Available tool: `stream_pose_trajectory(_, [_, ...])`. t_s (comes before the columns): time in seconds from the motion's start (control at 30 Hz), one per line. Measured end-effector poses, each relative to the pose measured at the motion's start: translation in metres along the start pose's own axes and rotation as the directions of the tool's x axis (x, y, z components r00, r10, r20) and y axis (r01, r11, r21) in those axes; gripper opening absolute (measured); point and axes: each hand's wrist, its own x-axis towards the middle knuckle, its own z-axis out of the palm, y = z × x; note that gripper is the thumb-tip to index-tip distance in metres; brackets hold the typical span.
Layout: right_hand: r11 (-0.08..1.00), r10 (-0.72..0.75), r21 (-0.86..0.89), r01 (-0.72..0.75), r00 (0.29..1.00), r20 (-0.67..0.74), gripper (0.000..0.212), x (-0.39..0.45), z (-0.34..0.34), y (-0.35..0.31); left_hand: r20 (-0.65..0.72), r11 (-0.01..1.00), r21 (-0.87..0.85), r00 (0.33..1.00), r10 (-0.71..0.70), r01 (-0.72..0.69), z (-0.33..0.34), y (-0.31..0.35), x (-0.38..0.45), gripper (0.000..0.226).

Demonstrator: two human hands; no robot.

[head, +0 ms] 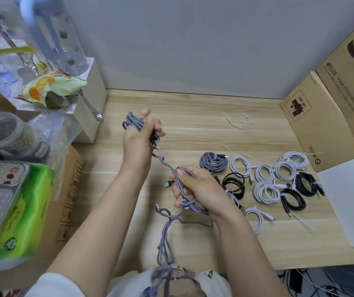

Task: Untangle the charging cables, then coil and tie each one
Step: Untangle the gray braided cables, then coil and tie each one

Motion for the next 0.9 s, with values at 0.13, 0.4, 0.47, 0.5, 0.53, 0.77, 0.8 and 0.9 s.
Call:
stream_pose_trajectory(0.13, [0.992,-0.104,-0.087,0.092,0.983,-0.148,0.025,0.0,0.002,-0.004,0.353,0.645,0.703,0.934,0.05,-0.3,-0.007,-0.014,-0.012,0.009])
stream_pose_trajectory(0.4, [0.961,-0.27,-0.157,0.226,0.882,-0.385,0.03,0.008,-0.015,0.0,0.521,0.565,0.801,0.695,-0.496,-0.198,-0.014,0.003,-0.018,0.029])
stream_pose_trajectory(0.47, [0.949,-0.312,-0.173,0.262,0.853,-0.418,0.028,0.009,-0.015,0.0,0.543,0.617,0.77,0.676,-0.498,-0.164,-0.013,0.011,-0.018,0.018])
stream_pose_trajectory(0.5, [0.944,-0.328,-0.177,0.278,0.837,-0.439,0.025,0.01,-0.015,0.0,0.549,0.634,0.758,0.673,-0.495,-0.153,-0.011,0.015,-0.019,0.013])
stream_pose_trajectory(0.53, [0.937,-0.348,-0.185,0.295,0.815,-0.464,0.021,0.01,-0.015,-0.001,0.552,0.652,0.746,0.674,-0.491,-0.137,-0.009,0.017,-0.02,0.009])
stream_pose_trajectory(0.77, [0.907,-0.403,-0.163,0.389,0.687,-0.604,0.008,0.01,-0.033,0.0,0.394,0.809,0.582,0.841,-0.371,0.084,-0.017,0.022,-0.019,0.008])
stream_pose_trajectory(0.8, [0.92,-0.378,-0.155,0.361,0.706,-0.599,0.008,0.011,-0.035,0.003,0.37,0.826,0.556,0.862,-0.345,0.092,-0.019,0.022,-0.018,0.015])
stream_pose_trajectory(0.9, [0.965,-0.263,-0.128,0.231,0.856,-0.445,0.011,0.017,-0.038,0.012,0.323,0.863,0.488,0.892,-0.316,0.129,-0.022,0.02,-0.014,0.024])
